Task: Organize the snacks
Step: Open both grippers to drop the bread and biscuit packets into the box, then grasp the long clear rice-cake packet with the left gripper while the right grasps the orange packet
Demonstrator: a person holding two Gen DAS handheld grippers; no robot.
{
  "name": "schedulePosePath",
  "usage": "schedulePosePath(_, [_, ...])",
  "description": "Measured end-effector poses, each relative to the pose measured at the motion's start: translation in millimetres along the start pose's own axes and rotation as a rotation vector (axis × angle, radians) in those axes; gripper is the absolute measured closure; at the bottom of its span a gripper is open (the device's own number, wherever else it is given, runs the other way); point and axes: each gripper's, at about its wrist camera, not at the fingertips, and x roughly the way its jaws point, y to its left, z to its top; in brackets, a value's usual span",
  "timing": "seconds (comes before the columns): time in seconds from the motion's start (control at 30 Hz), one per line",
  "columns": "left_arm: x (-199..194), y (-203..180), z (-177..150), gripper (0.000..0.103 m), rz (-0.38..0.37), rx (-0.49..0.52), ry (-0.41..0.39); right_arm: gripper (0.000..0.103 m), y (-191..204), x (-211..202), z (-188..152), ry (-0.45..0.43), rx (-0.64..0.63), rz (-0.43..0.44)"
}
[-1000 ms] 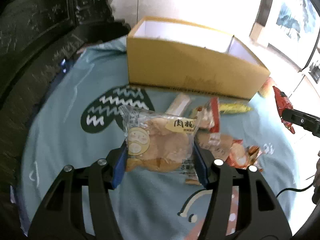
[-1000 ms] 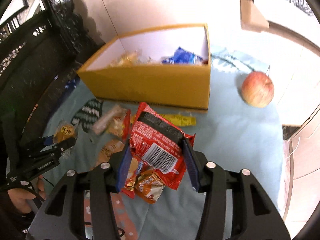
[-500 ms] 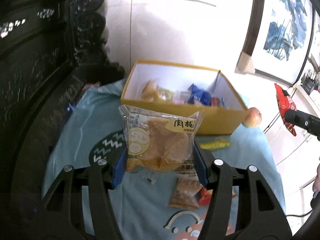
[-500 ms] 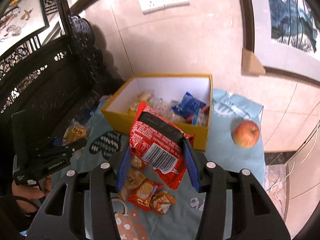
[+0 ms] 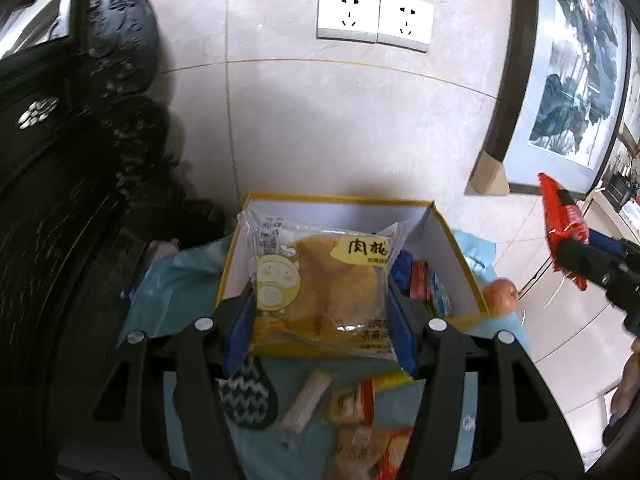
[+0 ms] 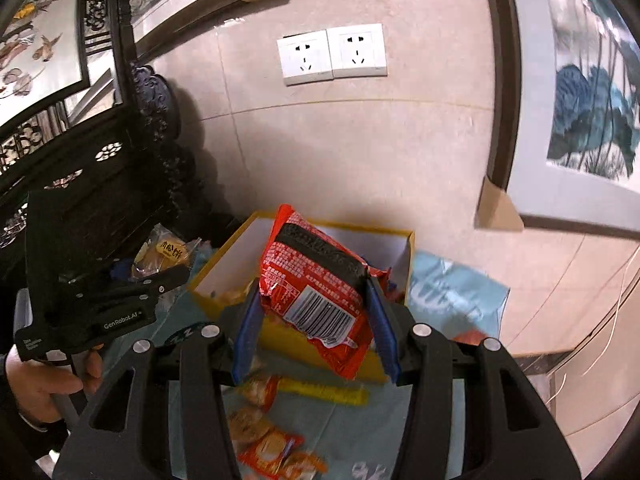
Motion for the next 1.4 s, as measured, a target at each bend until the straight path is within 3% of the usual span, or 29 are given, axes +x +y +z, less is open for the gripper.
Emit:
schedulePosePath(0.17, [42.5, -3.1, 26.9, 0.039, 0.008, -0.012, -0.002, 0.051, -2.6, 48.1, 17.8, 0.01, -0.042, -0.037])
schedulePosePath(0.2, [51.6, -2.3, 29.8, 0.032, -0.001, -0.031, -0.012, 0.05, -4.0, 63.1, 21.2, 0.028, -0.055, -0.057])
schedulePosePath(0.23, [64.9, -1.6, 31.0, 0.012, 0.011, -0.046, -0.002, 0.044, -5.2, 77.1, 22.7, 0.058, -0.065, -0.079])
schedulePosePath(0.27, [72.7, -1.0, 30.6, 0.01, 0.047, -0.05, 0.011, 0.036, -3.9, 91.3, 23.1, 0.095, -0.088, -0.122])
schedulePosePath(0.33, [81.5, 0.7, 28.1, 0.01, 0.027, -0.069, 0.041, 0.033, 4.1, 98.4, 21.5, 0.111, -0.139, -0.142])
schedulePosePath(0.43, [77.7, -4.5, 18.8, 0.01, 0.023, -0.007, 0.031, 0.033, 10.9, 92.3, 12.0, 0.099, -0.167, -0.111])
schedulePosePath(0.53, [68.4, -7.5, 8.3, 0.01, 0.036, 0.042, 0.03, 0.033, 0.1, 83.5, 0.6, 0.11, -0.098, -0.085])
schedulePosePath(0.67, [51.3, 5.0, -9.0, 0.01, 0.025, -0.007, 0.038, 0.033, -6.2, 69.9, -17.2, 0.134, -0.042, -0.077])
schedulePosePath(0.83, [45.3, 20.7, -57.9, 0.01, 0.04, -0.049, 0.099, 0.033, 0.9, 54.1, -68.3, 0.226, -0.002, -0.018])
schedulePosePath(0.9, [45.4, 27.7, -93.3, 0.01, 0.032, -0.073, 0.151, 0.033, 9.0, 48.7, -99.0, 0.279, 0.002, 0.004])
schedulePosePath(1.13, [61.9, 39.4, -176.1, 0.01, 0.085, 0.01, 0.288, 0.033, 22.4, 46.9, -196.9, 0.427, 0.06, 0.016])
schedulePosePath(1.4, [85.8, 31.8, -176.9, 0.01, 0.074, 0.055, 0.284, 0.033, 19.0, 66.3, -220.4, 0.466, 0.115, -0.028])
